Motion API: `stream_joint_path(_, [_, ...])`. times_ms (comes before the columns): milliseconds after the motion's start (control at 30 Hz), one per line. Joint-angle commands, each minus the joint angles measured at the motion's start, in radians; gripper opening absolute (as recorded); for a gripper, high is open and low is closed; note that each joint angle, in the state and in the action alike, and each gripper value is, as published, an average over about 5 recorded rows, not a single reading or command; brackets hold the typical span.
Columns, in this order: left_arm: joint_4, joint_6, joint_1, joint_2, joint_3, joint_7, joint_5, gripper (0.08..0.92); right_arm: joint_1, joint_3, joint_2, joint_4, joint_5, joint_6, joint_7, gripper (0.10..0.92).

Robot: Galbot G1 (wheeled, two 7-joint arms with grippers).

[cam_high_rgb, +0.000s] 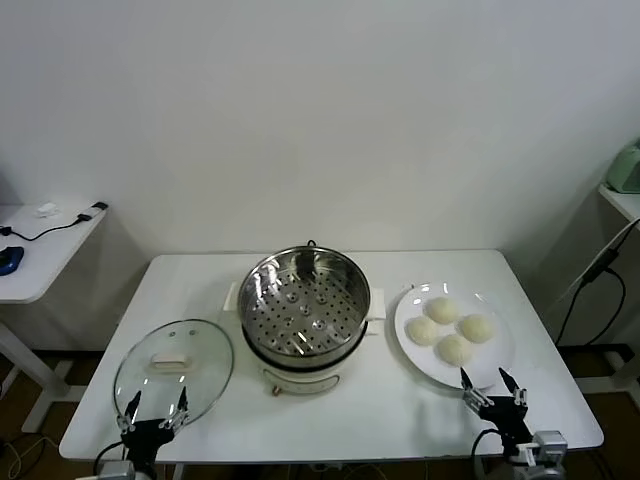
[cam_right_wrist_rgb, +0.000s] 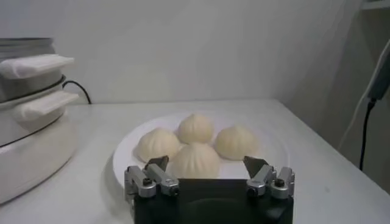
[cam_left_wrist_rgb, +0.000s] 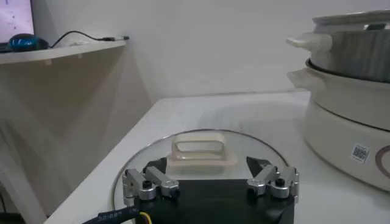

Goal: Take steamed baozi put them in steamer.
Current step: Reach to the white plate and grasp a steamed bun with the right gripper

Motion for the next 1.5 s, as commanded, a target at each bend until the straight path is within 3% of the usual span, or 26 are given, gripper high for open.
stream_joint_path(33, [-0.007,0.001,0.0,0.005,0.001,-0.001,-0.002,0.823,0.297,-0.019,-0.147,-0.034,-0.008,-0.187,0.007,0.823])
stream_joint_path(233, [-0.008,-0.004,-0.01,0.011,0.005,-0.002,-0.009,0.823,0.672,-0.238,-0.378,-0.261,-0.082,-0.215,-0.199,0.823])
stream_joint_path(467, [0.007,-0.009,-0.023,0.009,0.016,-0.002,-0.007,0.823,1.109,-0.762,-0.621,-0.43,-0.203,-0.175,-0.632,0.823])
stream_joint_path(667, [0.001,-0.011,-0.023,0.003,0.017,-0.002,-0.005,0.823,1.665,-1.376,-0.633,-0.627,-0.281,0.045,-1.082,0.823])
stream_joint_path(800, [0.001,-0.016,-0.021,0.0,0.016,-0.002,-0.002,0.823,1.995,-1.798,-0.563,-0.735,-0.296,0.142,-1.25,0.823])
stream_joint_path(1067, [0.035,-0.033,-0.032,-0.001,0.03,0.0,0.013,0.823,2.178,-2.155,-0.354,-0.872,-0.244,0.181,-1.328,0.823])
stream_joint_path(1500, [0.05,-0.027,-0.046,-0.006,0.038,0.004,0.018,0.823,1.838,-1.904,-0.171,-1.087,-0.285,0.105,-1.187,0.823])
